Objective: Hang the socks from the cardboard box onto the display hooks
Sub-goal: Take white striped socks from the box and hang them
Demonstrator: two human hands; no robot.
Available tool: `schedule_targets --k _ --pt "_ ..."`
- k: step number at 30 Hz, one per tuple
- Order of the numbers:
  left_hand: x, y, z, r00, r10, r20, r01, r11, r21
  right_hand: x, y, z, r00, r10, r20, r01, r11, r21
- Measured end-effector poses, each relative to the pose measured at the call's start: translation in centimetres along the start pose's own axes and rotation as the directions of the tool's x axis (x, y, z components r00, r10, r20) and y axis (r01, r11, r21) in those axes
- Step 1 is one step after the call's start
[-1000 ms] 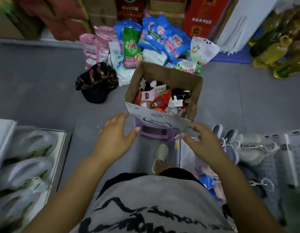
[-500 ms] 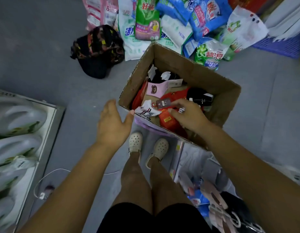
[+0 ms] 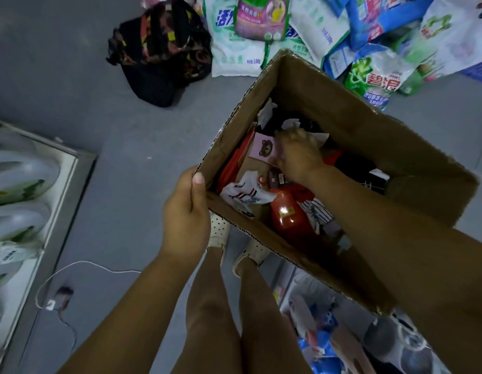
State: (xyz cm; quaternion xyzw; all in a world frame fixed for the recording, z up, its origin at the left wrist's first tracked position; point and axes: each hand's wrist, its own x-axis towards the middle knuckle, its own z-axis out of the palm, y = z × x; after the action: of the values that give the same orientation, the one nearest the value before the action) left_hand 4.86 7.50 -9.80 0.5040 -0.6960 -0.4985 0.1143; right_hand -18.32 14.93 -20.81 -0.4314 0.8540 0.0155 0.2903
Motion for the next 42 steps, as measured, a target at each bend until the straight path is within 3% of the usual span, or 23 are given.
schedule_targets --k 4,7,9,13,16,19,22,24,27,30,32,34,37,42 --pt "-0.1 0.0 0.0 1.0 0.017 0.014 -0.017 1.0 -0.012 0.7 0.7 0.7 0.997 0.069 -0.04 -0.074 0.989 -0.127" --pt "0.0 0.1 -0.1 1.0 -0.002 0.026 0.003 1.0 -0.012 0.2 1.2 0.6 0.994 0.072 -0.082 -0.082 0.989 -0.12" --pt "-0.1 0.4 -0.2 0.999 -0.016 0.033 0.017 1.0 -0.013 -0.9 1.1 0.0 0.992 0.064 -0.109 -0.067 0.997 -0.023" --pt "-0.2 1.2 -0.6 0.995 -0.083 0.051 0.084 0.996 -0.015 -4.2 0.8 -1.9 0.995 0.02 -0.103 0.018 0.935 0.354" --pt "-0.5 2.0 -0.7 0.993 -0.119 -0.003 0.119 0.993 0.002 -7.3 -0.4 -4.3 0.991 0.073 -0.114 0.007 0.816 0.578" --pt "-1.3 3.1 -0.9 0.993 0.0 -0.118 0.009 0.997 0.08 -10.6 -2.3 -7.1 0.981 0.177 -0.076 -0.057 0.642 0.765" --pt "-1.9 4.3 -1.2 0.984 0.13 -0.124 -0.102 0.972 0.211 -13.3 -4.5 -10.0 0.974 0.224 -0.032 -0.077 0.459 0.885" --pt "-2.1 5.7 -1.3 0.993 0.117 -0.017 -0.113 0.981 0.159 -14.2 -5.8 -11.2 0.971 0.237 0.039 -0.104 0.268 0.958" --pt "-2.2 7.5 -1.2 0.964 0.023 0.265 -0.028 0.999 0.015 -14.2 -7.6 -11.9 0.972 0.204 0.118 -0.129 0.04 0.991" --pt "-1.4 7.5 -1.3 0.957 -0.045 0.288 0.035 0.999 0.04 -13.1 -8.0 -11.5 0.969 0.17 0.181 -0.171 -0.075 0.982" --pt "-0.5 7.2 -1.7 0.973 -0.118 0.2 0.124 0.992 -0.016 -12.1 -7.1 -10.4 0.965 0.156 0.209 -0.206 -0.032 0.978" --pt "0.3 6.8 -2.1 0.975 -0.172 0.14 0.179 0.983 -0.044 -11.3 -5.7 -8.5 0.961 0.198 0.193 -0.232 0.197 0.953" --pt "1.4 5.6 -2.6 0.987 -0.153 0.048 0.144 0.978 0.152 -10.0 -4.0 -4.9 0.973 0.144 0.183 -0.231 0.523 0.821" --pt "2.1 4.7 -2.4 0.991 -0.135 -0.016 0.134 0.948 0.287 -7.1 -3.0 0.7 0.973 -0.091 0.211 -0.065 0.771 0.633"
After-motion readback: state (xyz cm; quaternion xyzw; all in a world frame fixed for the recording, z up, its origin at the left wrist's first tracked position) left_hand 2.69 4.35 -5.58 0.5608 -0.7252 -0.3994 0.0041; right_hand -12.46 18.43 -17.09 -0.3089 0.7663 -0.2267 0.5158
